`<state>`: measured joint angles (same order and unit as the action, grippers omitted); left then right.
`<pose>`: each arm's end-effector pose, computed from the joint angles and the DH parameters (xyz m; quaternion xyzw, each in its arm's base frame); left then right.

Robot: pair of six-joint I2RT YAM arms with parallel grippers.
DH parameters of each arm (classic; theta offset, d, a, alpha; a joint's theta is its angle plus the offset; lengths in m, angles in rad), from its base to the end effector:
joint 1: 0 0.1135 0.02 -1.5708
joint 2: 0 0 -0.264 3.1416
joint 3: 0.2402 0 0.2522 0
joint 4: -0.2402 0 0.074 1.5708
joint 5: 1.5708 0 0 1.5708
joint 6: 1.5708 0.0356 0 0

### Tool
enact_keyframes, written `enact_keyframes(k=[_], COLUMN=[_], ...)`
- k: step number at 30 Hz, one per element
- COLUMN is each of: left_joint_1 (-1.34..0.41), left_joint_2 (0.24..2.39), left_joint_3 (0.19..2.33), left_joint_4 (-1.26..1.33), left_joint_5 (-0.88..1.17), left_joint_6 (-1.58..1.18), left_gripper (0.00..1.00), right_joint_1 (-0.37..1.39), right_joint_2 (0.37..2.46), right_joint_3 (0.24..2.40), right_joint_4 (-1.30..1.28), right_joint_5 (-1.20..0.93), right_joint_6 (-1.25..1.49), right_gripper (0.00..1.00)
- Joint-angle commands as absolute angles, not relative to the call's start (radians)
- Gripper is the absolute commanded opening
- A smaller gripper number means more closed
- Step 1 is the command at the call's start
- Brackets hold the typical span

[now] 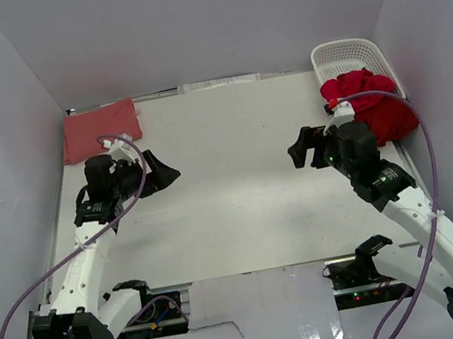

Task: Fold and stack the t-shirts
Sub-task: Grab crumpled tshirt from bin with the right arm

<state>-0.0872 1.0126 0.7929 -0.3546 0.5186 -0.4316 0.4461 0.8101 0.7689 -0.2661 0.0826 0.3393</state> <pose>0.2180 -0.0368 0.2856 -0.0248 0.8575 -0.3362 0.3887 0.1723 0.0791 0.3215 -0.0187 0.8065 0.1950 0.5579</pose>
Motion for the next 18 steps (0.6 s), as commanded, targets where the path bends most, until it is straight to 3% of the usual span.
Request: enact_keyframes(k=[1, 6, 11, 18], left_joint_1=[-0.081, -0.087, -0.089, -0.089], left_joint_2=[0.944, 0.870, 0.939, 0.948], left_joint_3=[0.790, 0.755, 0.805, 0.798], left_joint_4=[-0.348, -0.313, -0.374, -0.368], left_joint_5=[0.494, 0.406, 0.462, 0.486], left_joint_6=[-0.440, -0.477, -0.453, -0.451], left_gripper=[0.98, 0.98, 0.98, 0.98], right_joint_1=[0.443, 0.393, 0.165, 0.083], right_joint_2=[0.886, 1.131, 1.437, 1.831], right_joint_3=[0.885, 1.031, 1.325, 1.667], right_joint_4=[-0.399, -0.457, -0.505, -0.566], right_joint_5=[0.403, 0.727, 0.552, 0.611], right_joint_6=[0.322, 0.310, 0.281, 0.278], right_gripper=[0.90, 0.90, 0.90, 0.90])
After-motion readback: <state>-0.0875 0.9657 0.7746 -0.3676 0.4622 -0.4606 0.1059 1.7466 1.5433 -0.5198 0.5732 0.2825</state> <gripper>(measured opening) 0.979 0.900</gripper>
